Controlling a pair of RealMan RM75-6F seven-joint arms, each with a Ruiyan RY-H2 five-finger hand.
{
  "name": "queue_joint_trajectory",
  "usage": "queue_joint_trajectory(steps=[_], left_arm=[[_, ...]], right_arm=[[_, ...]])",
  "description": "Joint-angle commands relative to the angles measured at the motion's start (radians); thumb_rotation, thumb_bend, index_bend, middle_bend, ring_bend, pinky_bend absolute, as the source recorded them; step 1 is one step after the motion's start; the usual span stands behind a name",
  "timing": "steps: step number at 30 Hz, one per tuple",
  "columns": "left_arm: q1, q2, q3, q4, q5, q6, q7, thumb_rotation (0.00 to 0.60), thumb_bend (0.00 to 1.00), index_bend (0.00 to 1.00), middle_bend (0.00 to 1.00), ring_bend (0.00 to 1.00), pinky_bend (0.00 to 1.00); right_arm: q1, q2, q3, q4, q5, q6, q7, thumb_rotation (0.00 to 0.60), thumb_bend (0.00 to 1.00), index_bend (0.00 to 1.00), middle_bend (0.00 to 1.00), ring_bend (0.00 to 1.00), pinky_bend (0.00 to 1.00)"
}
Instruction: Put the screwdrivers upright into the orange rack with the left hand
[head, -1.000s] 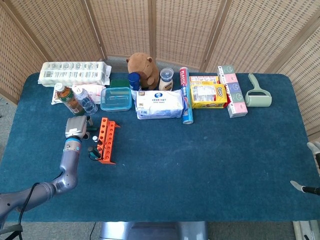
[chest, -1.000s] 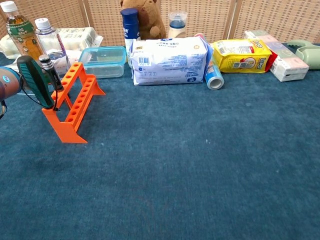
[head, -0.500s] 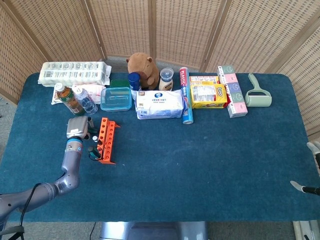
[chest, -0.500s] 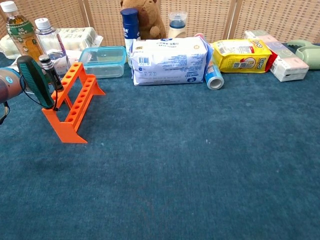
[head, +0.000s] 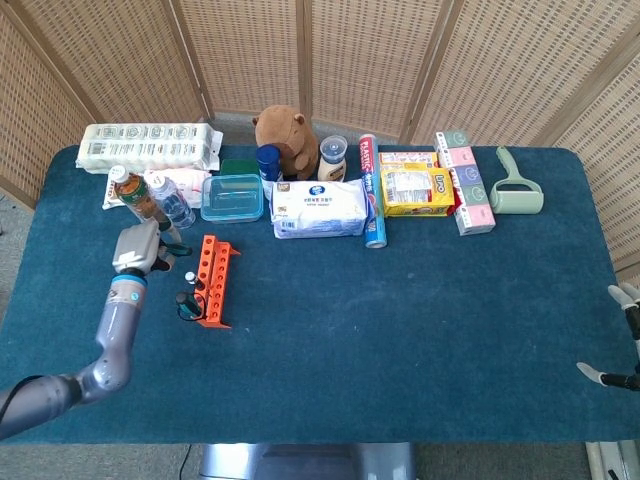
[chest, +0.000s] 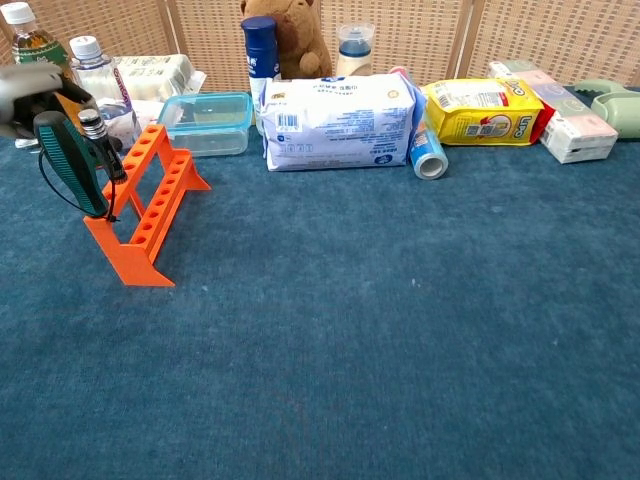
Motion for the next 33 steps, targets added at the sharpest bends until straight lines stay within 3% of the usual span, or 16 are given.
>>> queue_joint_trajectory(steps=[1, 9, 16, 21, 26, 33], left_arm=[[0.082, 0.091, -0.015, -0.122, 0.097, 0.041, -0.122, 0.6, 0.37, 0.57, 1.0, 0.96, 0.99], [0.185, 0.213, -0.043, -0.244, 0.221, 0.021, -0.375, 0.6, 0.37, 0.57, 1.0, 0.96, 0.99], [0.269, 0.291, -0.112, -0.247, 0.379, -0.115, -0.832, 0.6, 0.38, 0.57, 1.0, 0.96, 0.99], [0.271, 0.312, -0.14, -0.243, 0.469, -0.231, -1.072, 0.6, 0.38, 0.57, 1.0, 0.96, 0.99], [0.266, 0.338, -0.158, -0.256, 0.543, -0.314, -1.245, 0.6, 0.39, 0.57, 1.0, 0.96, 0.99], [0.245, 0.311, -0.153, -0.244, 0.597, -0.303, -1.326, 0.6, 0.38, 0.58, 1.0, 0.96, 0.99]], right_arm=[[0.002, -0.002, 0.0, -0.002, 0.003, -0.004, -0.005, 0.6, 0.0, 0.06, 0.0, 0.0, 0.01], [0.014, -0.012, -0.003, -0.007, 0.012, -0.027, -0.032, 0.6, 0.0, 0.06, 0.0, 0.0, 0.01], [0.026, -0.024, -0.008, -0.014, 0.017, -0.045, -0.065, 0.6, 0.0, 0.06, 0.0, 0.0, 0.01], [0.028, -0.025, -0.009, -0.019, 0.018, -0.044, -0.074, 0.6, 0.0, 0.07, 0.0, 0.0, 0.01], [0.026, -0.024, -0.008, -0.02, 0.021, -0.041, -0.072, 0.6, 0.0, 0.07, 0.0, 0.0, 0.01], [0.027, -0.022, -0.007, -0.016, 0.022, -0.043, -0.063, 0.6, 0.0, 0.07, 0.0, 0.0, 0.02]])
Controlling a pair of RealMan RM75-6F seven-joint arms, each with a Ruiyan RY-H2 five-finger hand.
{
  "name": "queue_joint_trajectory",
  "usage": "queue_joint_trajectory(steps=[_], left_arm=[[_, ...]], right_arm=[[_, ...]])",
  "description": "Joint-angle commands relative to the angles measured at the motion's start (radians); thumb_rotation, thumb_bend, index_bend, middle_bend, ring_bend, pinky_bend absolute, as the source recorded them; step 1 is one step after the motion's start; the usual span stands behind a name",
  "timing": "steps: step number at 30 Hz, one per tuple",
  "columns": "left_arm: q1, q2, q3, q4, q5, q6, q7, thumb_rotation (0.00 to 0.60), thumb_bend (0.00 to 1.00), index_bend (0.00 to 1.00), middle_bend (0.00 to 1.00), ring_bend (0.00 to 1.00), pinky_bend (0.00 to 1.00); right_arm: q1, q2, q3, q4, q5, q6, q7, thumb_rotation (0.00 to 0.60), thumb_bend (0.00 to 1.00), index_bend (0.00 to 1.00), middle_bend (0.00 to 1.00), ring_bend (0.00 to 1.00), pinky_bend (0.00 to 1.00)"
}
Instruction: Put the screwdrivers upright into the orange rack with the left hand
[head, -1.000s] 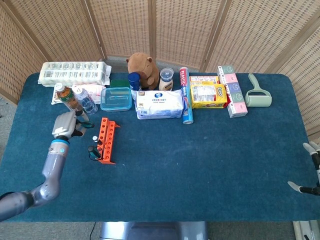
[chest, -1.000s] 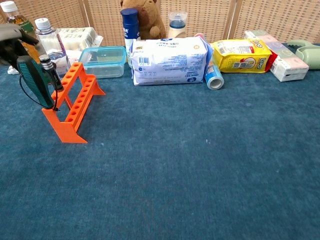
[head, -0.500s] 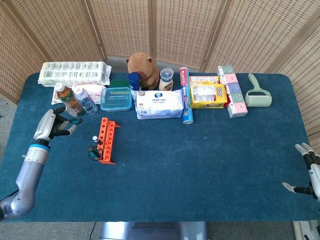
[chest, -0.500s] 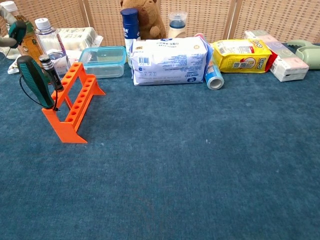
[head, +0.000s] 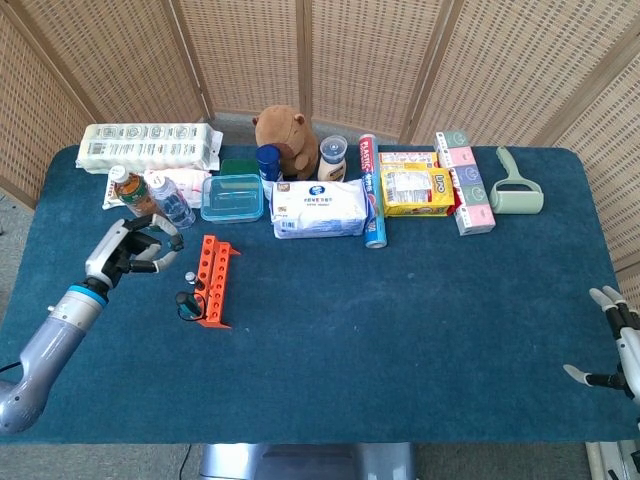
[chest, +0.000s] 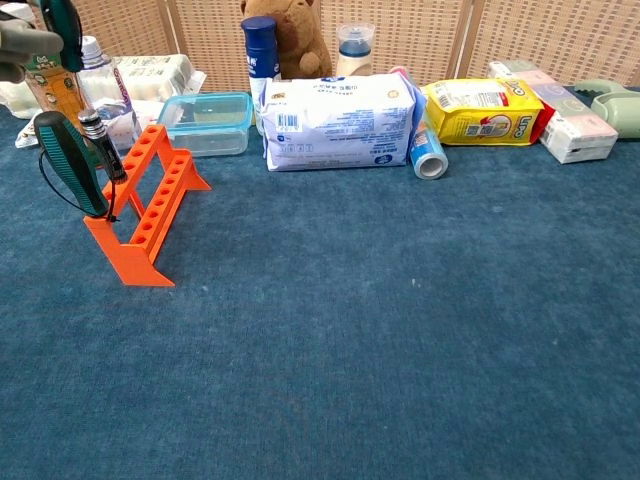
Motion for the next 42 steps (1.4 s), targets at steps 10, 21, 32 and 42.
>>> queue_joint_trajectory(steps=[10, 21, 32, 42], left_arm=[[-0.051, -0.068, 0.016, 0.033, 0.005, -0.022, -0.091, 0.6, 0.38, 0.58, 1.0, 0.96, 0.99], [-0.07, -0.066, 0.037, 0.018, 0.011, -0.068, -0.155, 0.6, 0.38, 0.58, 1.0, 0.96, 0.99], [-0.091, -0.077, 0.042, 0.04, 0.005, -0.051, -0.14, 0.6, 0.38, 0.58, 1.0, 0.96, 0.99], [-0.107, -0.113, 0.053, 0.082, 0.019, -0.054, -0.185, 0.6, 0.38, 0.58, 1.0, 0.96, 0.99]], right_arm=[[-0.005, 0.005, 0.001, 0.0, -0.003, 0.008, 0.013, 0.6, 0.0, 0.07, 0.0, 0.0, 0.02], [-0.01, 0.012, 0.003, 0.003, -0.007, 0.02, 0.029, 0.6, 0.0, 0.07, 0.0, 0.0, 0.02], [-0.011, 0.013, 0.003, 0.006, -0.008, 0.019, 0.037, 0.6, 0.0, 0.07, 0.0, 0.0, 0.02], [-0.009, 0.012, 0.004, 0.008, -0.002, 0.015, 0.034, 0.6, 0.0, 0.07, 0.0, 0.0, 0.02]])
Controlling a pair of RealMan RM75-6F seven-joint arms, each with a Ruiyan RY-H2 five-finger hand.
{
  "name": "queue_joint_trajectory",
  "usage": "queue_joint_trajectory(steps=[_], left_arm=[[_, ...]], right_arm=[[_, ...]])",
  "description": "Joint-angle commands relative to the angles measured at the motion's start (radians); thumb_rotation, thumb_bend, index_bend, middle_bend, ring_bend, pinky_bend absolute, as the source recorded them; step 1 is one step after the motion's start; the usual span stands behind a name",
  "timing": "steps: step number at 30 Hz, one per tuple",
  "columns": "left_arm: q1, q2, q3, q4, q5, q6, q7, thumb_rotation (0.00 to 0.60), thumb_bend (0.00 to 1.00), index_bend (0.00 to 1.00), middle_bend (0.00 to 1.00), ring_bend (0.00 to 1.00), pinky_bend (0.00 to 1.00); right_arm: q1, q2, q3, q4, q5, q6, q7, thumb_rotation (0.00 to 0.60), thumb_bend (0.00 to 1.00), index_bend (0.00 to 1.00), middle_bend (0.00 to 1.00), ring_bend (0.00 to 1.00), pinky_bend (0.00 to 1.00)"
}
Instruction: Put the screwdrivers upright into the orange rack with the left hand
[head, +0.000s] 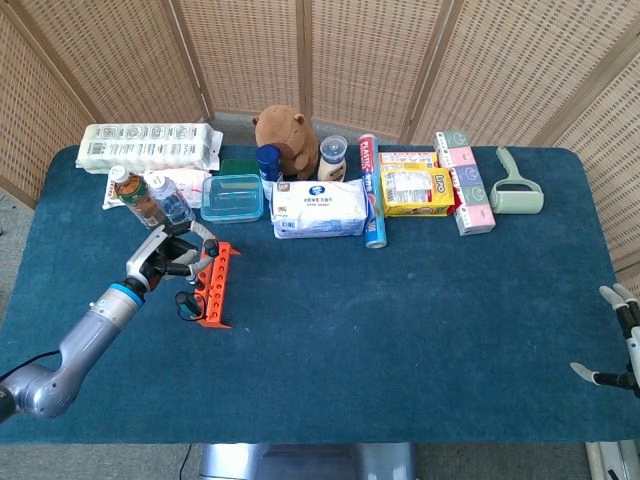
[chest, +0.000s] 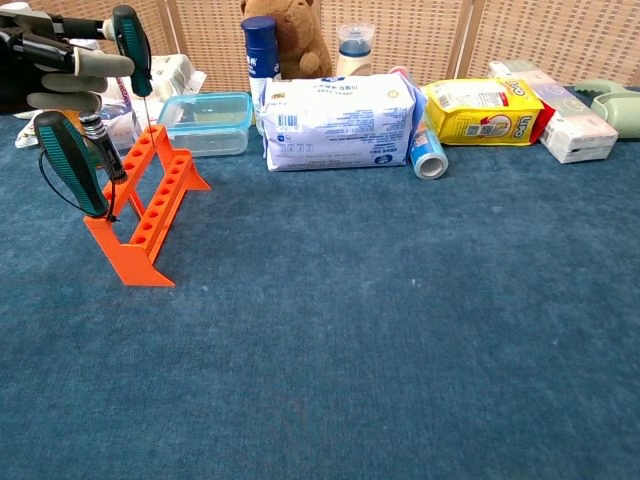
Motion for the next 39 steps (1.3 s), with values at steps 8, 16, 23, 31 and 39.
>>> queue_joint_trajectory(steps=[8, 16, 23, 31, 39], left_arm=[[-0.002, -0.006, 0.01, 0.029, 0.053, 0.008, -0.064, 0.6, 0.38, 0.58, 1.0, 0.96, 0.99], [0.001, 0.016, 0.021, 0.019, 0.077, 0.015, -0.098, 0.6, 0.38, 0.58, 1.0, 0.96, 0.99], [0.007, 0.03, 0.031, 0.021, 0.088, 0.036, -0.125, 0.6, 0.38, 0.58, 1.0, 0.96, 0.99], [0.004, 0.033, 0.047, 0.024, 0.095, 0.04, -0.142, 0.6, 0.38, 0.58, 1.0, 0.96, 0.99], [-0.001, 0.039, 0.064, 0.03, 0.099, 0.042, -0.151, 0.6, 0.38, 0.58, 1.0, 0.96, 0.99]], right_arm=[[0.004, -0.004, 0.002, 0.003, 0.01, -0.007, -0.008, 0.6, 0.0, 0.07, 0.0, 0.0, 0.02], [0.005, -0.006, 0.001, -0.001, 0.009, -0.007, -0.017, 0.6, 0.0, 0.07, 0.0, 0.0, 0.02], [0.003, -0.004, 0.001, -0.002, 0.006, -0.003, -0.014, 0.6, 0.0, 0.07, 0.0, 0.0, 0.02], [0.002, -0.003, 0.001, -0.003, 0.004, -0.001, -0.011, 0.6, 0.0, 0.07, 0.0, 0.0, 0.02], [0.0, -0.002, 0.001, -0.003, 0.003, 0.002, -0.009, 0.6, 0.0, 0.07, 0.0, 0.0, 0.02]])
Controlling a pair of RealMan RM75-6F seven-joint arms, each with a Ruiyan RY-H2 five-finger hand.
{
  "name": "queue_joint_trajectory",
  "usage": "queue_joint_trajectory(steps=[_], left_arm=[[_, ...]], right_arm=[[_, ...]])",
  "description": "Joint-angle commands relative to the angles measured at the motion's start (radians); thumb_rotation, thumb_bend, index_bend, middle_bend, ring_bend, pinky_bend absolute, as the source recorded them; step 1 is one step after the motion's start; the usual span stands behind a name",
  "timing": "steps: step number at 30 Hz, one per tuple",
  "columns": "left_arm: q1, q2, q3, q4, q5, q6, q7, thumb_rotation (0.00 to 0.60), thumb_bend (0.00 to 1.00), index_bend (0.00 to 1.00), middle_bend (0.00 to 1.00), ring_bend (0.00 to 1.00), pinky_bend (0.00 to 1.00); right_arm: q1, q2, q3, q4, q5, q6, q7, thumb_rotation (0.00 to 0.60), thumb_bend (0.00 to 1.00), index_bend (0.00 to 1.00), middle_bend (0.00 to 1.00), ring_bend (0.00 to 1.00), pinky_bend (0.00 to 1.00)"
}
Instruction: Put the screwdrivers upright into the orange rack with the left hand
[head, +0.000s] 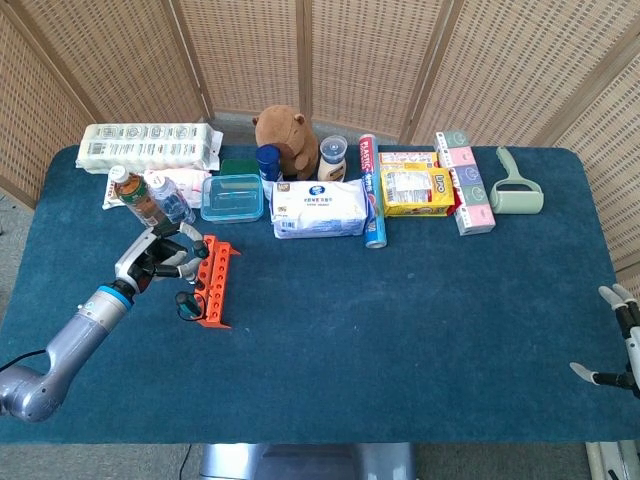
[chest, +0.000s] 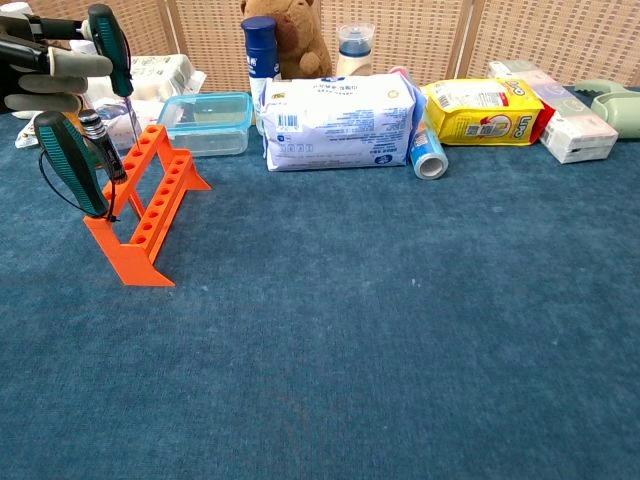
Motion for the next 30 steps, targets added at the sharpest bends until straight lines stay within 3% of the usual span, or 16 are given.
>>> queue_joint_trajectory(steps=[1, 30], left_arm=[[-0.001, 0.0, 0.002, 0.002, -0.001, 0.001, -0.003, 0.6, 0.38, 0.58, 1.0, 0.96, 0.99], [-0.023, -0.02, 0.033, 0.04, 0.0, 0.011, -0.029, 0.6, 0.38, 0.58, 1.0, 0.96, 0.99]], right_arm=[[0.0, 0.0, 0.0, 0.0, 0.0, -0.001, -0.001, 0.6, 0.0, 0.07, 0.0, 0.0, 0.02], [0.003, -0.002, 0.0, 0.002, 0.003, -0.006, -0.003, 0.6, 0.0, 0.07, 0.0, 0.0, 0.02]])
